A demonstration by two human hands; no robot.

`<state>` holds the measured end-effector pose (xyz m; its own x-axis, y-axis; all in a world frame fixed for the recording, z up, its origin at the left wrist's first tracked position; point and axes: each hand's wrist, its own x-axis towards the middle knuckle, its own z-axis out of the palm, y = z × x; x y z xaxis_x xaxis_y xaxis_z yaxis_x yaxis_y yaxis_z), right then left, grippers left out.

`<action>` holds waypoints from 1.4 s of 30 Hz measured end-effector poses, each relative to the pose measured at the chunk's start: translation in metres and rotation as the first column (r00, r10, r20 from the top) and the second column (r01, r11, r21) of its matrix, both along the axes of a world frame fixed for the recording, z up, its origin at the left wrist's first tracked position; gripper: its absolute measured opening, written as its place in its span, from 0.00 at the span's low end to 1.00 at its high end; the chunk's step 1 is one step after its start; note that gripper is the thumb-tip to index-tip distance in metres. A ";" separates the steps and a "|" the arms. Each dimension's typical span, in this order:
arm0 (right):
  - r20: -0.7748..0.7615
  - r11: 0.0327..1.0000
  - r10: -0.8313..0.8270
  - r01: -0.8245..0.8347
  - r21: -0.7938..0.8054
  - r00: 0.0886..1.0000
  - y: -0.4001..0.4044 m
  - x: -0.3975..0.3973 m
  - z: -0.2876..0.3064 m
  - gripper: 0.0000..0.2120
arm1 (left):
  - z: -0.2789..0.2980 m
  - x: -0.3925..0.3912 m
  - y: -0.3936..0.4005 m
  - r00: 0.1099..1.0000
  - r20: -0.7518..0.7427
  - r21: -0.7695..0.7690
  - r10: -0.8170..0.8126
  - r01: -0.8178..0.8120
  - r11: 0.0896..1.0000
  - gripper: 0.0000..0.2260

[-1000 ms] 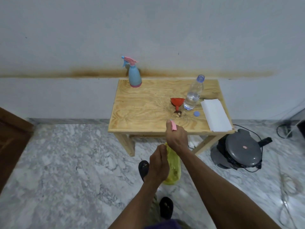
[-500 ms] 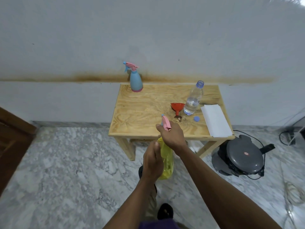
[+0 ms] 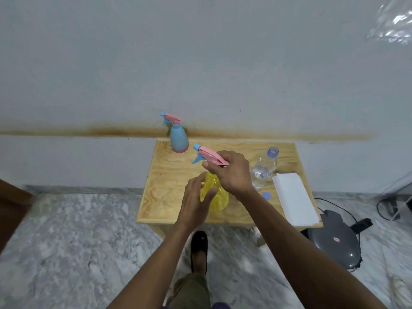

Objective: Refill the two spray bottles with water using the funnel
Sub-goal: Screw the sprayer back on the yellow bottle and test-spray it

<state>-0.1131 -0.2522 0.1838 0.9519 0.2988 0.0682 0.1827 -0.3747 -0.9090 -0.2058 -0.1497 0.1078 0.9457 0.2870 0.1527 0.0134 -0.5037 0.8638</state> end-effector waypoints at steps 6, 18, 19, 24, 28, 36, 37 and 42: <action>0.049 0.999 -0.045 0.044 0.012 0.998 0.026 0.079 0.003 0.09 | 0.000 0.090 0.038 0.998 0.054 -0.026 0.038 -0.037 0.999 0.27; -0.001 0.979 -0.197 0.197 -0.051 0.980 0.067 0.193 -0.042 0.14 | -0.047 0.230 0.082 0.978 -0.204 -0.046 0.049 -0.059 0.997 0.28; -0.011 0.981 -0.190 0.189 -0.053 0.982 0.068 0.201 -0.046 0.13 | -0.052 0.238 0.083 0.977 -0.210 -0.027 0.042 -0.048 0.998 0.27; -0.051 0.986 -0.124 0.117 -0.123 0.991 0.073 0.229 -0.063 0.10 | -0.076 0.264 0.086 0.967 -0.249 0.049 0.052 -0.041 0.998 0.25; -0.080 0.986 -0.103 0.092 -0.139 0.991 0.077 0.243 -0.074 0.10 | -0.090 0.275 0.088 0.966 -0.244 0.083 0.081 -0.062 0.995 0.23; 0.006 0.978 -0.109 0.108 -0.180 0.994 0.078 0.247 -0.080 0.12 | -0.094 0.281 0.086 0.953 -0.291 0.122 0.087 -0.053 0.991 0.23; 0.020 0.976 -0.113 0.115 -0.186 0.993 0.076 0.246 -0.080 0.13 | -0.095 0.280 0.086 0.953 -0.291 0.123 0.089 -0.055 0.991 0.23; 0.014 0.966 -0.121 0.120 -0.228 0.993 0.068 0.240 -0.070 0.20 | -0.100 0.279 0.085 0.954 -0.288 0.136 0.087 -0.049 0.990 0.24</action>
<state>0.1271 -0.1841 0.1139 0.9818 0.1895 0.0113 0.1233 -0.5911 -0.7971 0.0732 -0.0646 0.0079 0.9331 0.3486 -0.0888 0.2941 -0.5968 0.7465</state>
